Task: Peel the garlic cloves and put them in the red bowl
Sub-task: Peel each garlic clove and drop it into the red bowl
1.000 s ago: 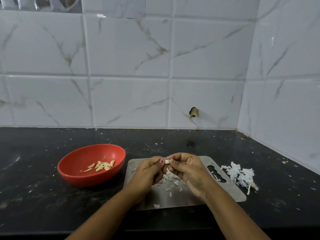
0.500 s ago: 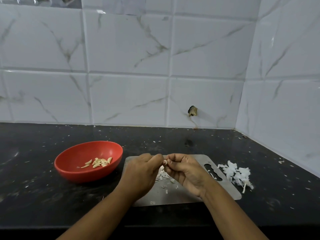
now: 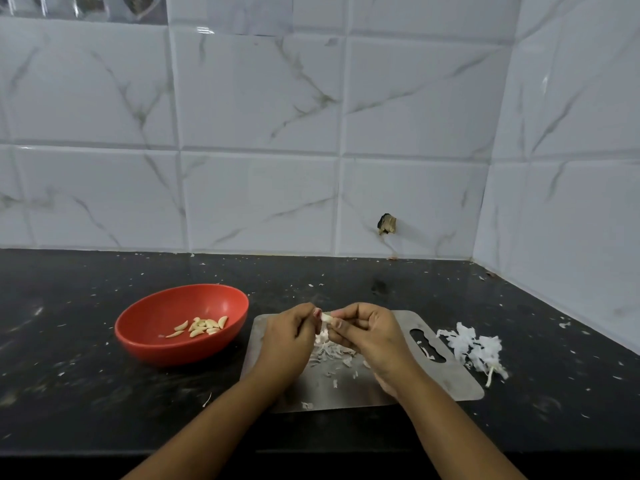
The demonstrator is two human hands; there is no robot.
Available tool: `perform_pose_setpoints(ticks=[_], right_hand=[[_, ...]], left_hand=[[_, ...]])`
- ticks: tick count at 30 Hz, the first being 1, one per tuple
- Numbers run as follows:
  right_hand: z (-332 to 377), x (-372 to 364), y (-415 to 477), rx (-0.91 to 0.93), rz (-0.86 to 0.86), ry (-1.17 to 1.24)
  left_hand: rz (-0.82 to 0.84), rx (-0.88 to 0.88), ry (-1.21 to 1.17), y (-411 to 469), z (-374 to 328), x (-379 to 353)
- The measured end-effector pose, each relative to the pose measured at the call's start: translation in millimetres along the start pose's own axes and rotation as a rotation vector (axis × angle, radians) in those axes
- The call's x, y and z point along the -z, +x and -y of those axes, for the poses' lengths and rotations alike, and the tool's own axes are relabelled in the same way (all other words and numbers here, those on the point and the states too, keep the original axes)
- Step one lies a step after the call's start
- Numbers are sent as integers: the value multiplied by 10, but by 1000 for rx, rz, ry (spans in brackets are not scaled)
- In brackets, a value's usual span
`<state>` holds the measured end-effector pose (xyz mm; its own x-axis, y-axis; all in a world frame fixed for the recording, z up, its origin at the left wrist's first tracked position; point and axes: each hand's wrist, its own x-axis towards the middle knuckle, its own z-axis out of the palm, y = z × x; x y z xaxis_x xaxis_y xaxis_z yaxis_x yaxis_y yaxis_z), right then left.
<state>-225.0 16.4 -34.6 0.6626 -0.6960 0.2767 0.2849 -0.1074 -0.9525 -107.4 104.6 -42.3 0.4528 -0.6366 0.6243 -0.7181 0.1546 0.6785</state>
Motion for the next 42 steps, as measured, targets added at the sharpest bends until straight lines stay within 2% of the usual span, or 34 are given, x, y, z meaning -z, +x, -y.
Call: perform_pose_setpoints(ticks=[4, 6, 10, 12, 15, 20, 27, 31, 34, 42], right_hand=[[-76, -11, 3, 211, -38, -324], [-99, -23, 4, 326, -51, -531], [-148, -39, 3, 570, -57, -895], [-157, -47, -6, 617, -59, -962], [-157, -30, -16, 602, -45, -973], [-146, -19, -11, 518, -25, -968], [-90, 16, -1, 314, -119, -674], [-71, -3, -6, 289, -128, -560], [-58, 0, -5, 269, -137, -458], [-62, 2, 3, 252, -136, -375]], left_hand=[[145, 298, -309, 9, -19, 33], [178, 388, -380, 25, -6, 50], [183, 443, -397, 44, 15, 62], [182, 422, -345, 41, 14, 67], [173, 387, -260, 29, 27, 79], [68, 308, -168, 61, 120, 116], [1, 237, -111, 49, 170, 127], [66, 98, -1, 25, 197, 91], [158, 84, -21, 5, 160, 70], [143, 137, -222, -3, 17, 91]])
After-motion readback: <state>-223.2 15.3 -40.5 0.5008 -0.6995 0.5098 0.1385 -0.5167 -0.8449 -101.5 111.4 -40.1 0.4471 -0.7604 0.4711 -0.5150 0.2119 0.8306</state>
